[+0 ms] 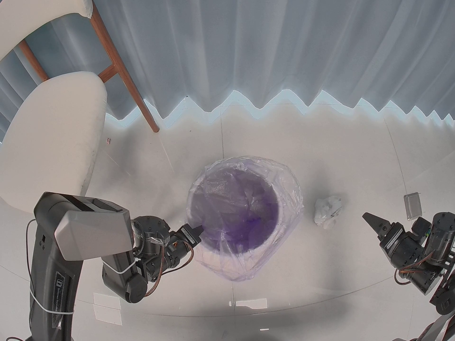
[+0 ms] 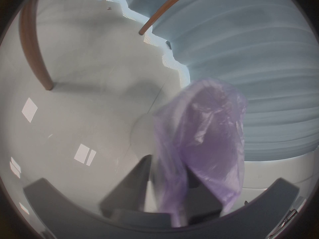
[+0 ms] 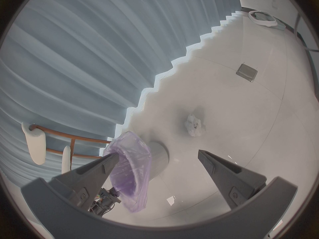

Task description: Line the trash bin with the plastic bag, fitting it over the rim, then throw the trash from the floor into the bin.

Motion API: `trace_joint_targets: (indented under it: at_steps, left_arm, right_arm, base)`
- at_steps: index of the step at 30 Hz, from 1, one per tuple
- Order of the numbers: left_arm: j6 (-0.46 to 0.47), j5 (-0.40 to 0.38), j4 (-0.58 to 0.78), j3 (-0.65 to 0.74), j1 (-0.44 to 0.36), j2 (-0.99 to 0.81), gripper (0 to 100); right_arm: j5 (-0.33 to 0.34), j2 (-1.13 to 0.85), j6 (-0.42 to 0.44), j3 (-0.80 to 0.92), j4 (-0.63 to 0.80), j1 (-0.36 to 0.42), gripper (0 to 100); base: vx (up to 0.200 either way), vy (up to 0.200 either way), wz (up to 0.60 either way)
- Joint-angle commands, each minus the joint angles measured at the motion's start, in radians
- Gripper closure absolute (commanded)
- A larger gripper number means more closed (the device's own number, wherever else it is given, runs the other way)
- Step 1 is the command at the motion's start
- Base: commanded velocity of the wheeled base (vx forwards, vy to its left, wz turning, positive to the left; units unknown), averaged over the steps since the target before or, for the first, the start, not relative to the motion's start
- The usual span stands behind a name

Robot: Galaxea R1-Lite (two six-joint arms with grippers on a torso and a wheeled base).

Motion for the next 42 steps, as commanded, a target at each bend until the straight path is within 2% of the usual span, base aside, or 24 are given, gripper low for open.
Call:
trace_joint_targets:
  at_steps: [1, 21, 22, 26, 36, 42]
  left_arm:
    - [0.0, -0.002, -0.003, -0.014, 0.002, 0.008, 100]
    - [0.02, 0.0, -0.002, -0.003, -0.028, -0.074, 100]
    - [0.027, -0.002, -0.002, 0.002, -0.031, -0.072, 0]
    - [0.058, -0.002, -0.003, 0.014, -0.033, -0.063, 0]
    - [0.058, 0.006, -0.003, 0.012, -0.025, -0.068, 0]
    - [0.053, 0.04, -0.003, 0.009, -0.033, -0.066, 0]
  right_arm:
    - [0.0, -0.012, 0.003, 0.018, 0.002, 0.002, 0]
    - [0.0, -0.009, 0.004, 0.018, 0.019, 0.005, 0]
    - [0.002, -0.009, 0.004, 0.018, 0.019, 0.007, 0]
    - [0.002, -0.008, 0.003, 0.018, 0.019, 0.005, 0]
    - [0.002, -0.009, 0.004, 0.018, 0.02, 0.005, 0]
    - [0.002, -0.009, 0.004, 0.018, 0.02, 0.007, 0]
  base:
    - [0.0, 0.0, 0.0]
    - [0.0, 0.0, 0.0]
    - [0.0, 0.0, 0.0]
    - [0.0, 0.0, 0.0]
    - [0.0, 0.0, 0.0]
    - [0.0, 0.0, 0.0]
